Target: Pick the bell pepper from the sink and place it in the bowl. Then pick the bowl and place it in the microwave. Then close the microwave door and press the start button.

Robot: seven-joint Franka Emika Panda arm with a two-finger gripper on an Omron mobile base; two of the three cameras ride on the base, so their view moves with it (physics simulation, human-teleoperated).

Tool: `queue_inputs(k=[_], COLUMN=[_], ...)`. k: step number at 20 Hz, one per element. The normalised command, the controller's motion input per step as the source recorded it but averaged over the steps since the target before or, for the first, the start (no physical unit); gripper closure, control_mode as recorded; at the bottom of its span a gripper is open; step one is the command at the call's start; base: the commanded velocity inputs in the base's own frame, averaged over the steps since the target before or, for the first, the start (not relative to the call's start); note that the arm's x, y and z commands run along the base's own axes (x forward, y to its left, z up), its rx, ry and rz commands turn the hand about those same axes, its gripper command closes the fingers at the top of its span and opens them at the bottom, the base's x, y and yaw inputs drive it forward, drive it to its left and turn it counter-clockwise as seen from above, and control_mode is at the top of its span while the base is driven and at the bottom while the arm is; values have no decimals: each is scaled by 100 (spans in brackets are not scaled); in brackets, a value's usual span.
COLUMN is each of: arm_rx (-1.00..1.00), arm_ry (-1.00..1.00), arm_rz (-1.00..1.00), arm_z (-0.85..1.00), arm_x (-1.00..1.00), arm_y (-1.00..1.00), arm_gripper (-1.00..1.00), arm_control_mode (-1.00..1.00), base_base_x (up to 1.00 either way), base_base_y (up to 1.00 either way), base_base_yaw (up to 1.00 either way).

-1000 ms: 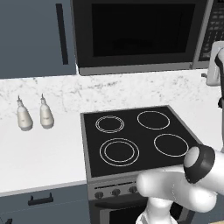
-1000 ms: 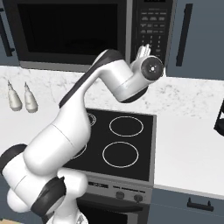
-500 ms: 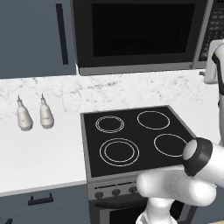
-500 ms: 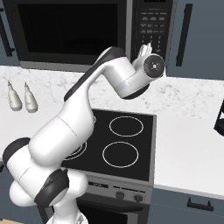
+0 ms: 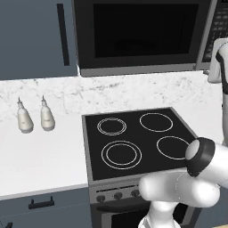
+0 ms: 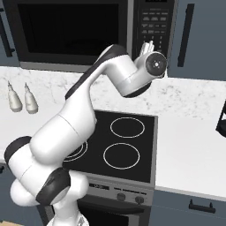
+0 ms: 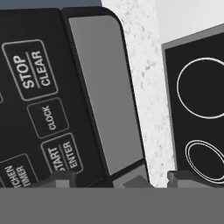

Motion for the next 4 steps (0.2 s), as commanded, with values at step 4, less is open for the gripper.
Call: queue_inputs(k=[4], arm_rx=[0], arm_ry=[-4], arm_rz=[0], arm_z=[-19], arm_x=[4], arm_y=[-5], arm_gripper=[-100], arm_control_mode=[-100], base_base_x=[0], base_base_y=[0], base_base_yaw=[0])
